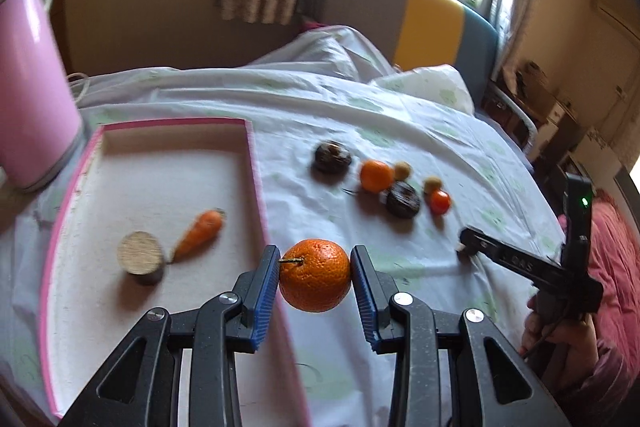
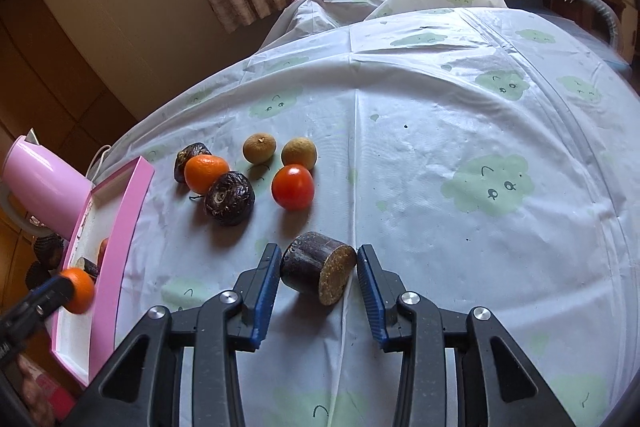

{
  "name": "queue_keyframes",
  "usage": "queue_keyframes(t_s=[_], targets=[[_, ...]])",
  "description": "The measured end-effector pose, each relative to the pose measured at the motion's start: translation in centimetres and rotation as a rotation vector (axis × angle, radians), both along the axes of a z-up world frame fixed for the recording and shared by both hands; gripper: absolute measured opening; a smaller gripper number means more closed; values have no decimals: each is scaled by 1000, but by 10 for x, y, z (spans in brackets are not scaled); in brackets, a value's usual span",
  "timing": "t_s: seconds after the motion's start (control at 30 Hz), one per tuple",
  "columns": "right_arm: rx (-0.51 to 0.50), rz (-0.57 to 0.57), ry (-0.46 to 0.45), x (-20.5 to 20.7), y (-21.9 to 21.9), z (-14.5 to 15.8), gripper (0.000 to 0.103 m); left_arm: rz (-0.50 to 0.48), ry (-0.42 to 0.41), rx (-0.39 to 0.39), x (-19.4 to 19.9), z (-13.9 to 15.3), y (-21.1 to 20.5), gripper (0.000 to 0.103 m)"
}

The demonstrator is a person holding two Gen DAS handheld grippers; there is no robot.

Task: Organize fruits
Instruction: 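Lower the mandarin into the tray and open the left gripper while the right holds its piece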

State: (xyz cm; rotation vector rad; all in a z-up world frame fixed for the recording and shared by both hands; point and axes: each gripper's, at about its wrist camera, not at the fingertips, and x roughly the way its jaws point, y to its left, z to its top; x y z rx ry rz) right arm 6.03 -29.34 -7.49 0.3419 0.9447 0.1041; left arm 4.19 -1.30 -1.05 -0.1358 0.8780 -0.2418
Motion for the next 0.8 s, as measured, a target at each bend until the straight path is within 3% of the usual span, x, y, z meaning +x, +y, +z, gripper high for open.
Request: queue_keyframes(t_s=[0.27, 0.8], targets=[[-37, -7, 4, -1, 5, 2, 39, 193, 5, 39, 23, -3, 56, 37], [-130, 15, -7, 0, 16, 5, 39, 320, 7, 109, 54, -17, 91, 38]])
